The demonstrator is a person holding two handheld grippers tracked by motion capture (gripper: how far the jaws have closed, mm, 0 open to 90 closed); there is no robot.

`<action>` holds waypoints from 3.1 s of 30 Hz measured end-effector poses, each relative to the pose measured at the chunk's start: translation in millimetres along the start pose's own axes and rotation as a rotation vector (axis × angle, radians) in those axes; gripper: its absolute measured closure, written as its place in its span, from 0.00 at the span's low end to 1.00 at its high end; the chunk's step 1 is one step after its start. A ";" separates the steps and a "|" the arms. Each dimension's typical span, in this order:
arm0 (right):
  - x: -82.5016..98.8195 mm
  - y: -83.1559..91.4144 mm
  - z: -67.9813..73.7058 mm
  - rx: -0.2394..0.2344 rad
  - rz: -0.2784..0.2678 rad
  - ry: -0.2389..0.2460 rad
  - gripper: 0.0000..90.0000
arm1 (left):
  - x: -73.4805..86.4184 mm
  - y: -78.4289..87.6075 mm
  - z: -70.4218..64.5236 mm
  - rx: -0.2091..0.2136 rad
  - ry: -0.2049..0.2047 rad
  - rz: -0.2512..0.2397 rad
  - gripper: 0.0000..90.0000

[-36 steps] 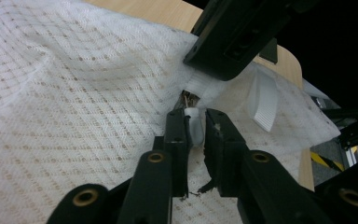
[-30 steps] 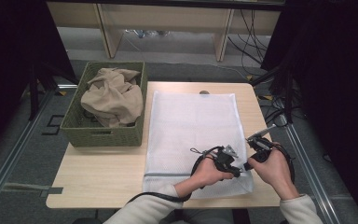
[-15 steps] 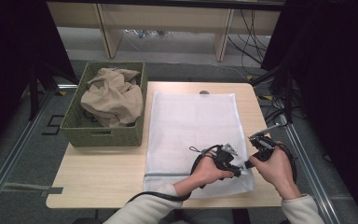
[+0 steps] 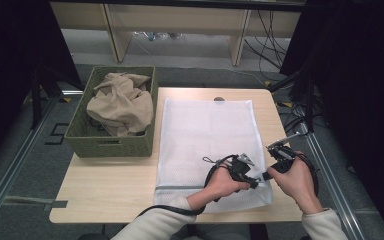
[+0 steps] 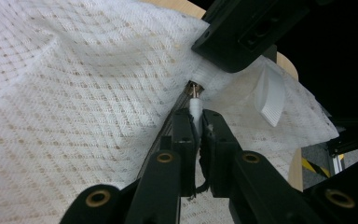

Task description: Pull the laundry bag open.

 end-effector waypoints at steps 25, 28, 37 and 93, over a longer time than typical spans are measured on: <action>1.3 -6.7 -5.6 0.020 0.021 0.037 0.96 | 5.3 9.6 0.7 -0.031 -0.007 0.073 0.96; 2.4 -7.1 -4.6 0.029 0.023 0.006 0.96 | 8.7 13.5 2.9 -0.056 -0.021 0.086 0.96; 3.7 -7.7 -2.7 0.028 0.044 0.009 0.96 | 11.5 17.1 4.9 -0.062 -0.043 0.085 0.96; 2.9 -6.2 -11.0 0.068 0.029 -0.024 0.96 | 26.3 42.3 18.9 -0.099 -0.014 0.105 0.96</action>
Point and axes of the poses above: each handheld gripper's, and its own axes: y roughly backward along the jaws, x roughly out of its underside, z roughly to its left, the point moved 7 cm from there along -y, roughly forward along the jaws, and after that the axes turned 1 degree about -x, right-handed, at the moved point
